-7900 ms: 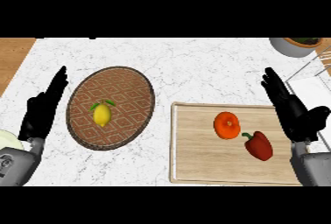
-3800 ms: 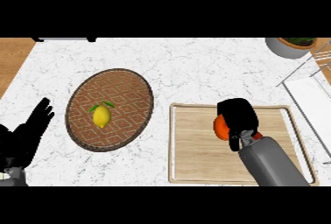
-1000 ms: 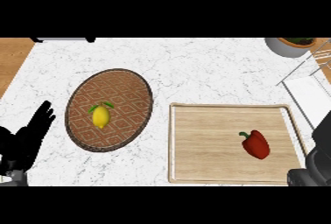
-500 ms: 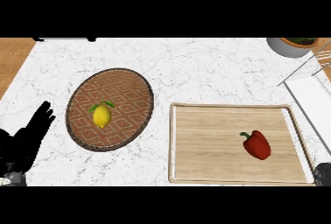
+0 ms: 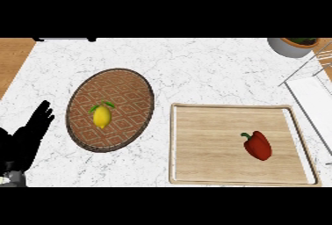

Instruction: Pick the squash from the tray and place it in the tiered shelf

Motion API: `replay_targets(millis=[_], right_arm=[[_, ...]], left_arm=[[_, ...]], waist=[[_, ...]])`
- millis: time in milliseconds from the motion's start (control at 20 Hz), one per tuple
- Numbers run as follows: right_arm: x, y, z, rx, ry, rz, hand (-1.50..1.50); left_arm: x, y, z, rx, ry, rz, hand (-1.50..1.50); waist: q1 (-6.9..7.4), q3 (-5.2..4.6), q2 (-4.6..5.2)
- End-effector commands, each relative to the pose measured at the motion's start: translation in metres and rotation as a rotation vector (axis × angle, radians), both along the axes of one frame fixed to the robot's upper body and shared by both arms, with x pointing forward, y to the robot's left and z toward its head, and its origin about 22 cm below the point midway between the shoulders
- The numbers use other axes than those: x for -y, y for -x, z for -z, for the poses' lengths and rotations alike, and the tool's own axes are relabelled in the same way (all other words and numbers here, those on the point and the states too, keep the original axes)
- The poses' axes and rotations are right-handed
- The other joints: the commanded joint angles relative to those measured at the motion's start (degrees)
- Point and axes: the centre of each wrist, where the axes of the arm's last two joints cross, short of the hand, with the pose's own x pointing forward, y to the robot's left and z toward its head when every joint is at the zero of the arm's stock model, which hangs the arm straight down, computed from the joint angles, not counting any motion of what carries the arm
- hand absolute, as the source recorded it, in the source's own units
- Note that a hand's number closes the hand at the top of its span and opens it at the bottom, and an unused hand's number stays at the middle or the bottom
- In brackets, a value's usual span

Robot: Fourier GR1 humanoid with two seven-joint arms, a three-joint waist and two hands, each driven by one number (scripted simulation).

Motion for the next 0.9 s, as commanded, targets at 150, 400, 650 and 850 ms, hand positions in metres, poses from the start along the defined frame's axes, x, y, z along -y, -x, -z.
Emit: replay_targets(millis=[150, 400, 650, 850], right_arm=[[0.049, 0.019, 0.023, 0.023, -0.059, 0.044, 1.5], [0.064, 0.02, 0.041, -0.001, -0.086, 0.133, -1.5], [0.079, 0.013, 0.067, 0.022, -0.062, 0.095, -1.5], [0.068, 0.019, 0.064, 0.119, -0.05, 0.054, -1.5]], left_arm=[[0.012, -0.007, -0.012, 0.015, -0.004, 0.0, 0.0], [-0.001, 0.005, 0.009, 0.004, -0.013, -0.005, 0.0], [-0.014, 0.015, 0.001, 0.001, -0.012, -0.001, 0.0], [0.008, 0.008, 0.007, 0.015, -0.003, 0.003, 0.0]], waist=[[-0.33, 0.04, -0.15], [-0.22, -0.02, -0.07], [0.23, 0.01, -0.02], [-0.02, 0.0, -0.06]])
